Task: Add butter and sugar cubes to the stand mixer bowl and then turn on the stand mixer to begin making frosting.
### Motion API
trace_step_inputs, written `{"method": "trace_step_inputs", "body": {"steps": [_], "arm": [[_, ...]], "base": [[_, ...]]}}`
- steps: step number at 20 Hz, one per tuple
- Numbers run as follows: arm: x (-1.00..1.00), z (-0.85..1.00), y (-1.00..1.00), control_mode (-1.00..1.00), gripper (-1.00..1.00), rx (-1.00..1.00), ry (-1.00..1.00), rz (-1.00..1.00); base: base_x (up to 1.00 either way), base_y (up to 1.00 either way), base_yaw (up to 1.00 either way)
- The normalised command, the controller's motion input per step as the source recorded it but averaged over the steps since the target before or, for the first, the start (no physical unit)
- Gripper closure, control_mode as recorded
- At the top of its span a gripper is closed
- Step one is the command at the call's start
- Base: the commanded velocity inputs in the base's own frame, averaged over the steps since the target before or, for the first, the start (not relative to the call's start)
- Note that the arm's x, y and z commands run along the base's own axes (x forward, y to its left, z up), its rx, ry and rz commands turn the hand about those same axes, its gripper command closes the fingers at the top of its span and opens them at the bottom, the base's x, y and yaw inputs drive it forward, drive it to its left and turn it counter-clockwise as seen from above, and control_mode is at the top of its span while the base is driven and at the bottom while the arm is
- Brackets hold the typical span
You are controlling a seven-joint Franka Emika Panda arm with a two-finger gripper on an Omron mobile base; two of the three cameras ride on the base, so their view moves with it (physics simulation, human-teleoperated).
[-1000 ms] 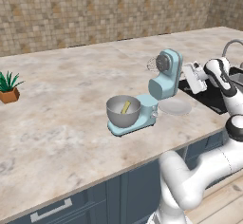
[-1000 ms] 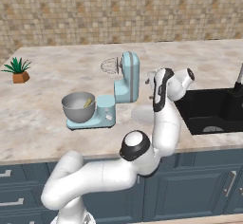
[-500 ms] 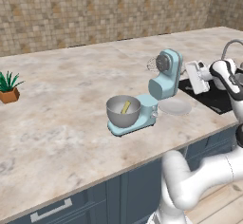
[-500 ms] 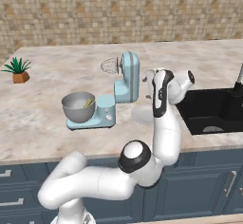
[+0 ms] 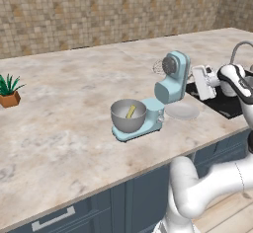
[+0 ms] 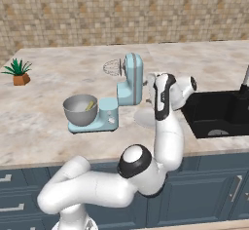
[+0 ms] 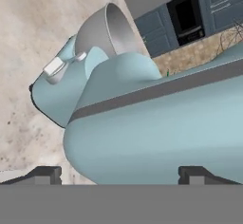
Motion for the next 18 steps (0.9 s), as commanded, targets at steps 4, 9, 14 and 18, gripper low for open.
{"method": "trace_step_inputs", "body": {"steps": [4,9,14,18], "arm": [[0.14,0.02,0.05,-1.00,-1.00,0.00,0.00,0.10],[0.25,0.00,0.79,-1.00,-1.00,-0.05,0.00,0.38],[0.20,0.00,1.00,-1.00,-1.00,-0.13,0.05,0.49],[0.00,0.02,1.00,-1.00,-1.00,-0.20,0.15,0.49]], "base": [[0.00,0.00,0.00],[0.00,0.00,0.00],[0.00,0.00,0.00],[0.00,0.00,0.00]]}}
